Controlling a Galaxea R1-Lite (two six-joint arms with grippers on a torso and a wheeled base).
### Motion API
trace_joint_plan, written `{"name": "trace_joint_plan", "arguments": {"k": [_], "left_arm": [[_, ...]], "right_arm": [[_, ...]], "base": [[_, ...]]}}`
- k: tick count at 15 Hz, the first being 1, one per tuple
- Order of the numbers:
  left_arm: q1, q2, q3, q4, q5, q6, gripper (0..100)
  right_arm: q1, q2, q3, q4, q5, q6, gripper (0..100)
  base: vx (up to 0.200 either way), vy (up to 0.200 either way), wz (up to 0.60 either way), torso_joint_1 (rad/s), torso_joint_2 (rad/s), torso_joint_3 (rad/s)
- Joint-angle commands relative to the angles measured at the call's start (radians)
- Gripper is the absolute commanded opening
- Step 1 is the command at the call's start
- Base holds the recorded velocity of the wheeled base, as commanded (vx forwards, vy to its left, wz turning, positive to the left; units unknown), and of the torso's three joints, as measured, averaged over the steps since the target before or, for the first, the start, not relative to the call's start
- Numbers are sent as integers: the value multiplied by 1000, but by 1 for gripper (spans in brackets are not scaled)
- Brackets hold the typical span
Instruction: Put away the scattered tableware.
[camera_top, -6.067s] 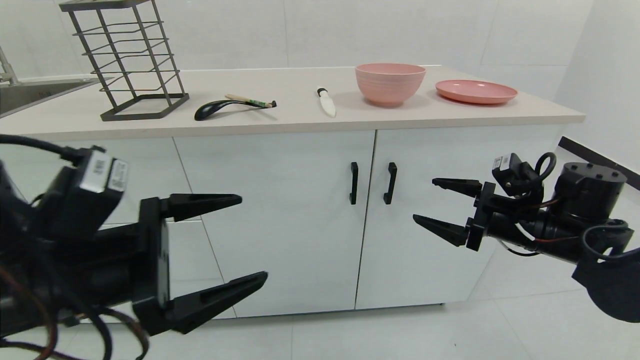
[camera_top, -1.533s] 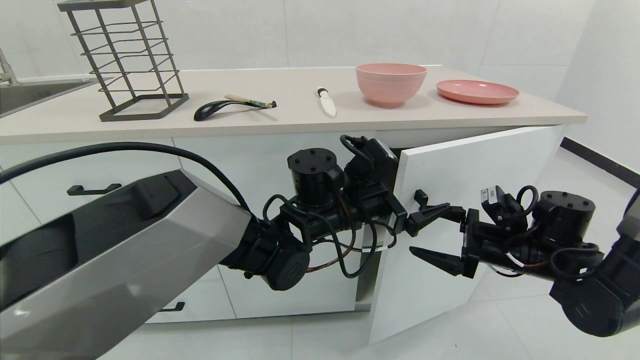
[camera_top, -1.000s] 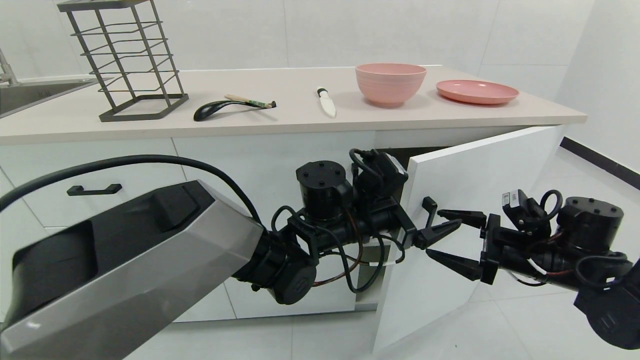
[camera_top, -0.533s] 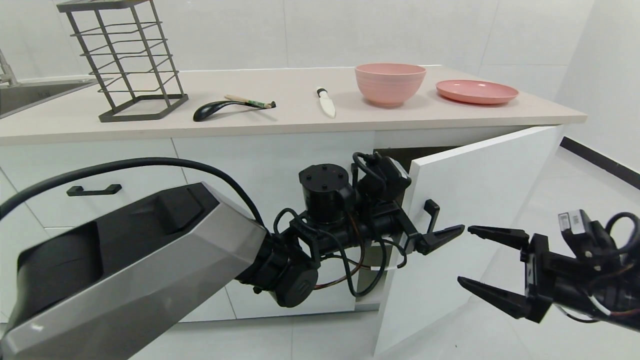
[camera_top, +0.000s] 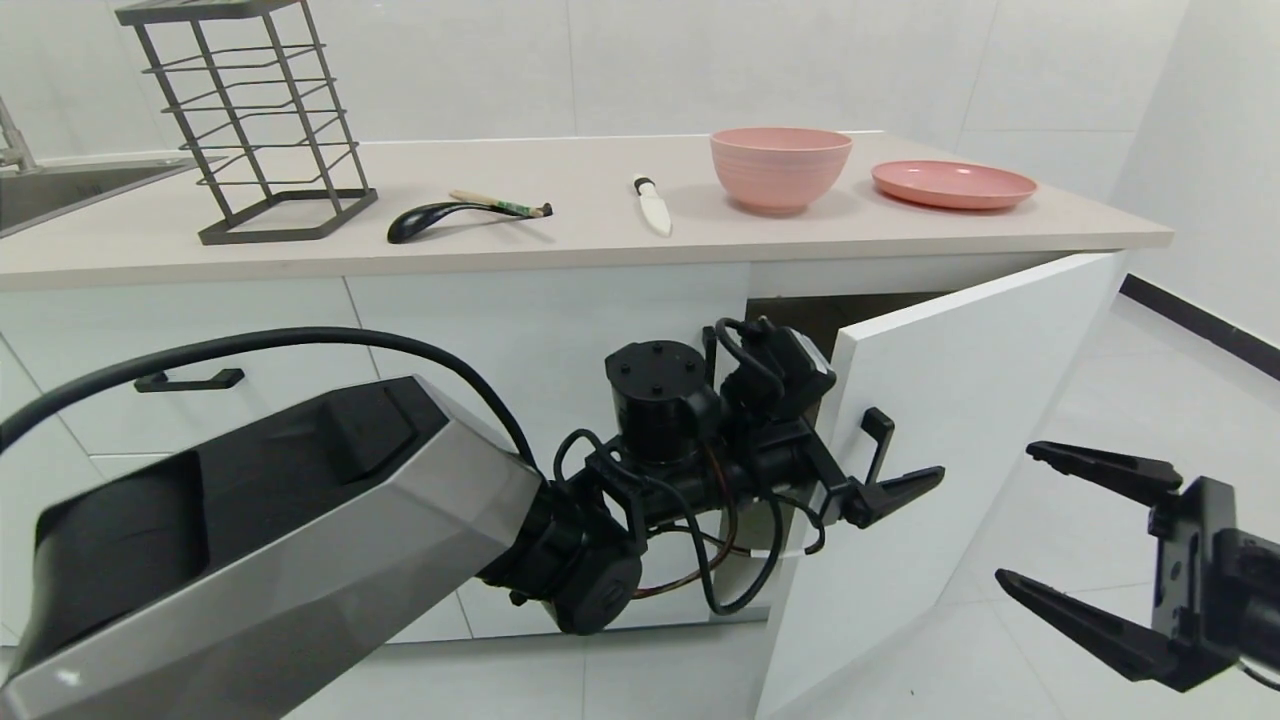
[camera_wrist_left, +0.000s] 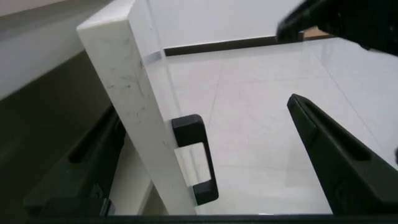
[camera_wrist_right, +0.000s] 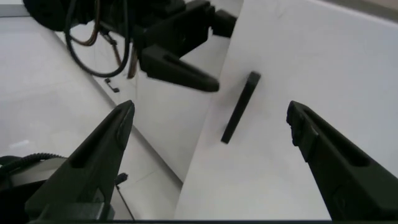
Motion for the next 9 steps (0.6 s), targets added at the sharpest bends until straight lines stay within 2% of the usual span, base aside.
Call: {"name": "trace_joint_plan", "arguments": {"k": [1,5,7,9], "left_arm": [[-25,-1,18,0,0,0,100],[-41,10,18,-3,6,0,100],[-51,15,18,-3,6,0,100],[-85,22,18,-5,5,0,100]], "right_arm": [[-9,-147,1,49,-10,0,100],[-11,-338,1,173,-11,0,100],[-12,-404,1,192,-11,3,100],[-43,-499,1,187,-11,3,100]], "base": [[0,0,0,0,0,0],[0,0,0,0,0,0],[0,0,0,0,0,0],[0,0,0,0,0,0]]}}
